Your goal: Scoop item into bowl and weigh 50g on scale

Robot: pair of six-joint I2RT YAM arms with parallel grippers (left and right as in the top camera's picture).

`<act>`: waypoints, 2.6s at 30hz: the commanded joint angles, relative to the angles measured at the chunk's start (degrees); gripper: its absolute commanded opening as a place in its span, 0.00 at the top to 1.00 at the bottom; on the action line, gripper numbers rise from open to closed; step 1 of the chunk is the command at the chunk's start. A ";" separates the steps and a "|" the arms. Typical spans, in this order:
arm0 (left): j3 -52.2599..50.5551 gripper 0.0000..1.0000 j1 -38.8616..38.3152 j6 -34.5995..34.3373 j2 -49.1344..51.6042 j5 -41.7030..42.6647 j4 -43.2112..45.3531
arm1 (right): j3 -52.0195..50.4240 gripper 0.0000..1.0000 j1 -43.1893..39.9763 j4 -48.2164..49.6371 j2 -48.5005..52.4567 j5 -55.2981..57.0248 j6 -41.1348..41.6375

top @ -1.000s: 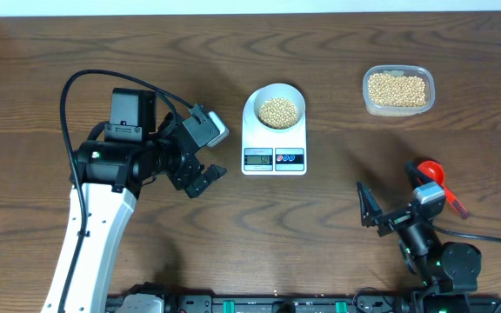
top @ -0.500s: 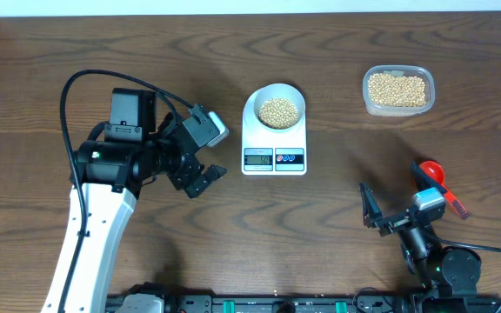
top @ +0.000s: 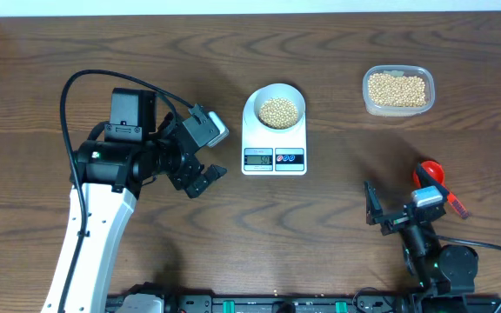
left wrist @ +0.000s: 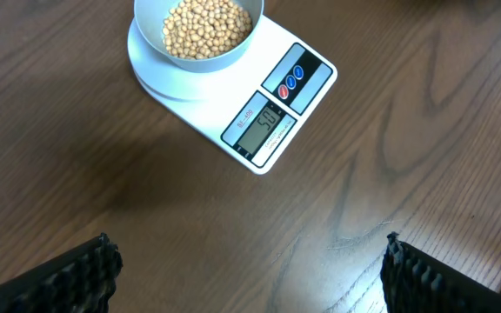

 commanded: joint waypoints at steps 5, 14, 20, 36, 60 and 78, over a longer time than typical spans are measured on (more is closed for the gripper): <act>0.90 0.02 0.31 -0.26 -0.79 -0.13 -0.17 | -0.11 0.01 0.44 -2.03 -0.42 1.90 -3.26; 0.90 0.02 0.31 -0.26 -0.76 -0.13 -0.17 | -0.11 0.01 0.44 -2.10 -0.42 1.90 -5.51; 0.90 0.02 0.31 -0.26 -0.79 -0.13 -0.17 | -0.11 0.01 0.44 -2.10 -0.42 1.88 -5.60; 0.90 0.02 0.31 -0.26 -0.79 -0.13 -0.17 | -0.11 0.01 0.44 -2.08 -0.44 1.57 -5.35; 0.90 0.02 0.31 -0.26 -0.79 -0.13 -0.17 | -0.09 0.01 -0.96 -2.60 -0.44 6.14 -5.62; 0.90 0.02 0.31 -0.26 -0.79 -0.13 -0.17 | -0.11 0.01 -3.74 -3.02 -0.44 13.20 0.04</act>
